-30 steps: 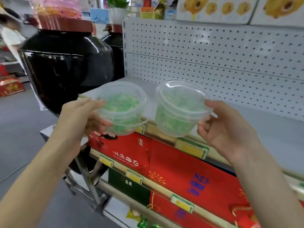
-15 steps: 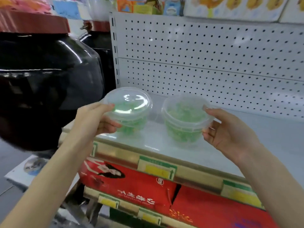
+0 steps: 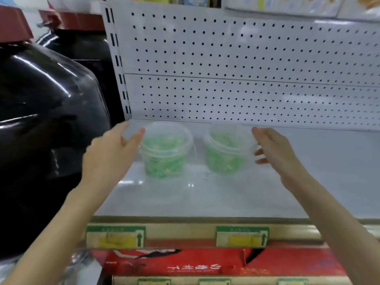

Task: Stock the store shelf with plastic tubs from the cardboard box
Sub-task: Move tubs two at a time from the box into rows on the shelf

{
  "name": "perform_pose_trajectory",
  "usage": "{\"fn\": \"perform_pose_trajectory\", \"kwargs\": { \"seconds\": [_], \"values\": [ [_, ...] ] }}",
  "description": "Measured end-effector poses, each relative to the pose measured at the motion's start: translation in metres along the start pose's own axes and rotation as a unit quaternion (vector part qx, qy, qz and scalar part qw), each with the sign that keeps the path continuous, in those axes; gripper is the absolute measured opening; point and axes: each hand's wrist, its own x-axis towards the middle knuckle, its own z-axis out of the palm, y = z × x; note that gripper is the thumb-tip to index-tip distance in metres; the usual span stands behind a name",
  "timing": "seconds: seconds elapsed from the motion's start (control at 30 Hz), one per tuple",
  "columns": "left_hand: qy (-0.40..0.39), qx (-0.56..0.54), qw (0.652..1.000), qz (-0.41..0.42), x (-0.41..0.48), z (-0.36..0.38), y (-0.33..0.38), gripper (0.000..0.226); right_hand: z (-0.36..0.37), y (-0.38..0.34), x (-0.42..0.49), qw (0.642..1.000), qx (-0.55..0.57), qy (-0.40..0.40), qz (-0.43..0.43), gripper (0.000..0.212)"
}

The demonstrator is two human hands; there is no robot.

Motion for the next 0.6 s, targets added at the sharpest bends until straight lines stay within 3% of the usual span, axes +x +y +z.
{"fn": "perform_pose_trajectory", "kwargs": {
  "seconds": [0.07,0.17,0.27,0.4,0.5,0.6],
  "values": [
    [0.046,0.067,0.992,0.097,-0.004,-0.006,0.004,0.063,-0.002,0.000,-0.007,0.981,-0.139,0.053,-0.125,0.035],
    [-0.045,-0.009,0.985,0.167,-0.008,-0.001,0.024,0.071,0.008,-0.015,-0.028,0.947,-0.214,-0.014,-0.237,0.050],
    [-0.100,0.071,0.968,0.219,-0.008,0.018,0.031,0.079,0.026,-0.018,-0.026,0.880,-0.378,-0.045,-0.284,0.058],
    [-0.140,0.056,0.951,0.269,0.006,0.018,0.022,0.072,0.031,-0.016,-0.012,0.863,-0.390,-0.025,-0.320,0.042],
    [-0.217,0.031,0.925,0.311,0.023,0.006,0.018,0.049,0.017,-0.018,0.008,0.870,-0.358,-0.114,-0.320,0.039],
    [-0.214,0.019,0.922,0.322,0.032,-0.006,0.020,0.042,0.002,-0.023,0.024,0.876,-0.318,-0.203,-0.302,0.039]
  ]
}}
